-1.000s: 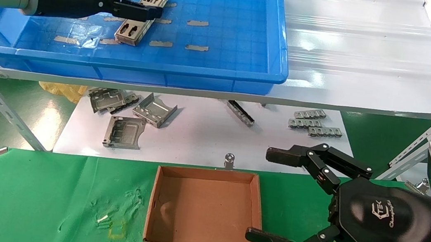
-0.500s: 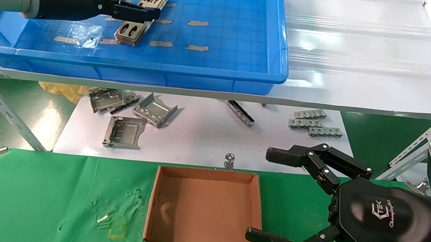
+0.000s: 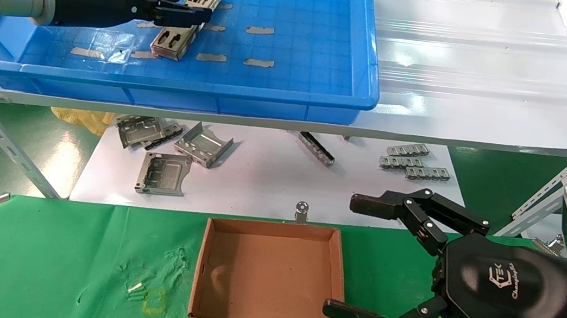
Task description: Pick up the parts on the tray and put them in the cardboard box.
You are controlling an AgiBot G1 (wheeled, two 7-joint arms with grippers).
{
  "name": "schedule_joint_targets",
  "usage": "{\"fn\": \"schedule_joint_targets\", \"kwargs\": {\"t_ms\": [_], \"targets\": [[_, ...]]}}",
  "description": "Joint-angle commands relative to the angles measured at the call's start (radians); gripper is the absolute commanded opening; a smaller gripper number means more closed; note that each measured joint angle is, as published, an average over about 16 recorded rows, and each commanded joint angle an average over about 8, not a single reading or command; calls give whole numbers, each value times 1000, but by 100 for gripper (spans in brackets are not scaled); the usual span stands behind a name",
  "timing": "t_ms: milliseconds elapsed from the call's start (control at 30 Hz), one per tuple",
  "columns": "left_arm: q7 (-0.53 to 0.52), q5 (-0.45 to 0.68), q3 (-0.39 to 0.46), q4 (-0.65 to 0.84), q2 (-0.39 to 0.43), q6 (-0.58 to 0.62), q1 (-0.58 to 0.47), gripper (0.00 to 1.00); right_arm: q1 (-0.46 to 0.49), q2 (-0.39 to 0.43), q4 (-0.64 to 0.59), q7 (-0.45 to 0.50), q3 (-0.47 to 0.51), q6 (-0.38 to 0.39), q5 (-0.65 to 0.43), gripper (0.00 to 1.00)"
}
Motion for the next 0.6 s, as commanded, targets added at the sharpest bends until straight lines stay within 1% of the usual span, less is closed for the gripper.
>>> {"fn": "schedule_joint_targets", "kwargs": {"t_ms": [33,400,600], "targets": [[1,0,0,0,1,-2,1,0,0,0,0,0,0,0,0,100],[10,3,2,1,4,-15,-2,1,0,0,0,0,0,0,0,100],[17,1,0,-2,3,-14,-4,14,0,0,0,0,0,0,0,100]]}}
